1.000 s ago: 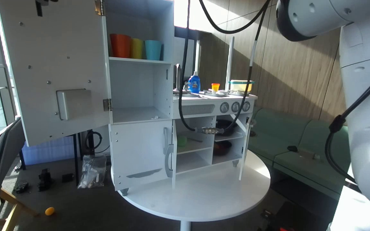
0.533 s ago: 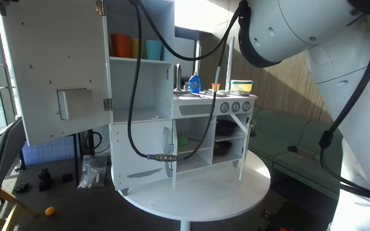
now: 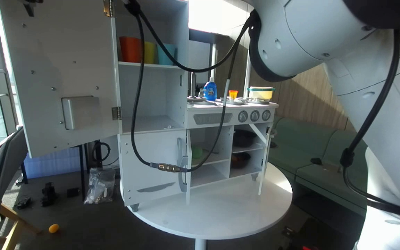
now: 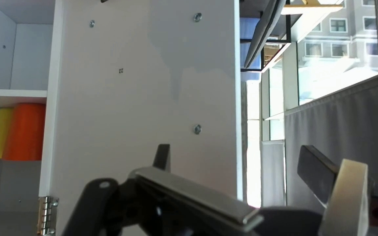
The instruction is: Open the bottom doors the the cabinet widely and then close the top door of the cabinet
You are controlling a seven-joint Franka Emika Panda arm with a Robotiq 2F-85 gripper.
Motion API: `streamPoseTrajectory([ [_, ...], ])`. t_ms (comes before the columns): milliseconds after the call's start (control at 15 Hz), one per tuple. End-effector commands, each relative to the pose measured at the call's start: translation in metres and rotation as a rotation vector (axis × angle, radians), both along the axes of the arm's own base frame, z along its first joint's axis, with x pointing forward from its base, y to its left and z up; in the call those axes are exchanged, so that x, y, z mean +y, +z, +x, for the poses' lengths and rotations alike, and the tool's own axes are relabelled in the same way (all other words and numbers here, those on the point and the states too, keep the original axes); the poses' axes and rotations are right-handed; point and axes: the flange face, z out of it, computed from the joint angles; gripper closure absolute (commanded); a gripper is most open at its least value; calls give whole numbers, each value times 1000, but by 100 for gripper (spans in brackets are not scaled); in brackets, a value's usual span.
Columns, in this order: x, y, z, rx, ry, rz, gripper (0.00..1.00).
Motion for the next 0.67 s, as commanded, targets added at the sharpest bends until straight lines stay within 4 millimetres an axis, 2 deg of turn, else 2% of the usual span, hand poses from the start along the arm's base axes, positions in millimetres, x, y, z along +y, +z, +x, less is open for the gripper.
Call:
streamPoseTrajectory([
  [0, -4, 9, 16, -42, -41, -11, 0],
  [200, -7, 9, 23, -49, -56, -21, 0],
  [600, -20, 31, 22, -92, -98, -74, 0],
])
